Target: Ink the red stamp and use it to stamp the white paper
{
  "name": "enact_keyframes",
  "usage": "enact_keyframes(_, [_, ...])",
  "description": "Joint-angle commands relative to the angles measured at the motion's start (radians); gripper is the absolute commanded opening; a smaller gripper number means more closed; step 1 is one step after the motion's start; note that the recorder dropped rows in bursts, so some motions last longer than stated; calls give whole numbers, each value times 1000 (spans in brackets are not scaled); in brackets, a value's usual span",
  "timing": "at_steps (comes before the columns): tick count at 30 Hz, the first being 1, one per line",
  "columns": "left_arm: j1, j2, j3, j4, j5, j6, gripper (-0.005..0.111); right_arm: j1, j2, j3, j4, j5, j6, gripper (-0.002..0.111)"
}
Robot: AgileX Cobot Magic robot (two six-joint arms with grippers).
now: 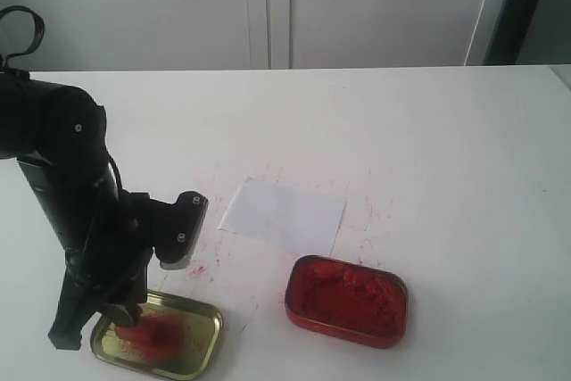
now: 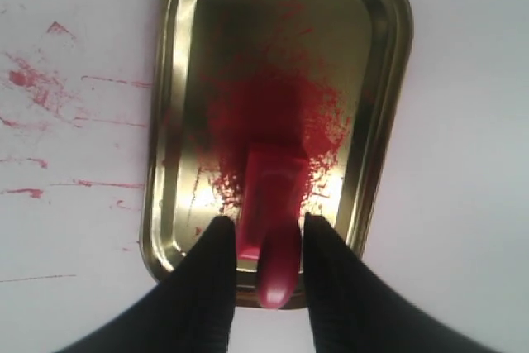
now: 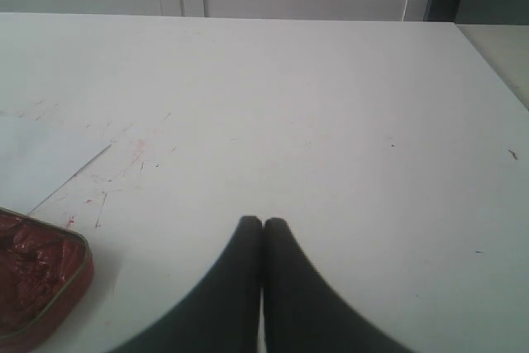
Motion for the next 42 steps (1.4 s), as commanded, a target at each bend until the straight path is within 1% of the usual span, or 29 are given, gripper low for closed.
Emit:
enact_keyframes(1, [-6, 20, 9, -18, 12, 3, 35, -4, -6, 5, -3, -15, -9, 0])
enact_keyframes(14, [-6, 46, 9, -18, -15, 3, 34, -4, -6, 5, -3, -15, -9, 0])
enact_keyframes(18, [-6, 46, 9, -18, -15, 3, 23, -4, -6, 5, -3, -15, -9, 0])
enact_keyframes(24, [-6, 46, 9, -18, -11, 3, 1, -4, -6, 5, -3, -15, -9, 0])
enact_keyframes(25, [-6, 46, 9, -18, -11, 3, 0, -4, -6, 5, -3, -15, -9, 0])
enact_keyframes(33, [-6, 27, 5, -18, -7, -4, 0, -4, -6, 5, -3, -15, -9, 0])
enact_keyframes(42, [-6, -71, 5, -37, -3, -35, 0, -4, -6, 5, -3, -15, -9, 0])
